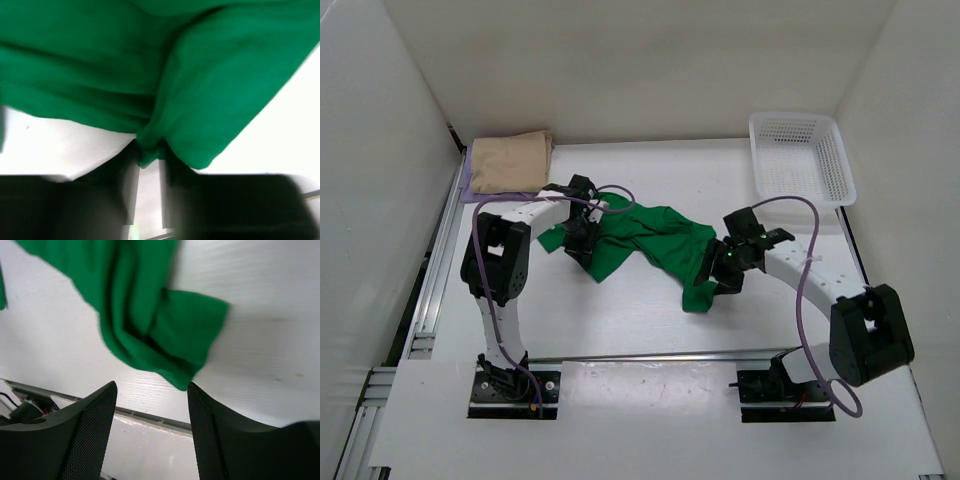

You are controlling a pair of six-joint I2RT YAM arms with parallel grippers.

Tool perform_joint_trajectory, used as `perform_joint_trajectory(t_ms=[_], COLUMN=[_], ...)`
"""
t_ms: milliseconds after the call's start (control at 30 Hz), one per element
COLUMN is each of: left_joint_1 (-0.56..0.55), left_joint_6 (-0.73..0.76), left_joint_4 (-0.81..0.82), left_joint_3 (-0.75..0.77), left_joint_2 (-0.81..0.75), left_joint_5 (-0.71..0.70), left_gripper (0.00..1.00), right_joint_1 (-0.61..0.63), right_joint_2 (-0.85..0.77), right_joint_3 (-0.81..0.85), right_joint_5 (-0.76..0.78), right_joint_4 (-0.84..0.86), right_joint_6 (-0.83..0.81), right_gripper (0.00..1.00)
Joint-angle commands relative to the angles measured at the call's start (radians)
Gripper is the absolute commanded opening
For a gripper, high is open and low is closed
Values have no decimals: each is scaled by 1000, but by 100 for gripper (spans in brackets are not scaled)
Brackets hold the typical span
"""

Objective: Fold and stack the t-shirts
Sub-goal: Flatten out the tshirt

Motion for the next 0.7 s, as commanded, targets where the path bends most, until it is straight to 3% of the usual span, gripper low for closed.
perform_joint_trajectory(t_ms=[0,67,100,267,400,667], left_joint_1=[-3,-3,-3,17,17,17], left_joint_6=[1,1,1,1,1,1], left_joint_4=[19,4,4,-6,-19,-107], left_joint_3=[0,25,25,3,-20,-29], left_joint_2=[8,30,30,-19,-99,-202], left_joint_5=[89,98,98,88,66,46], left_gripper=[28,12,10,10,10,10], right_joint_1=[92,131,175,335,393,461], right_joint_2=[76,116,144,212,279,442], right_joint_3=[113,157,180,318,380,450], right_joint_5=[67,147,178,385,411,528], right_joint_4=[-40,-97,-114,-215,-251,-369], right_joint_6=[-32,-44,-53,-64,-75,-12], right_gripper=[63,63,63,65,69,66])
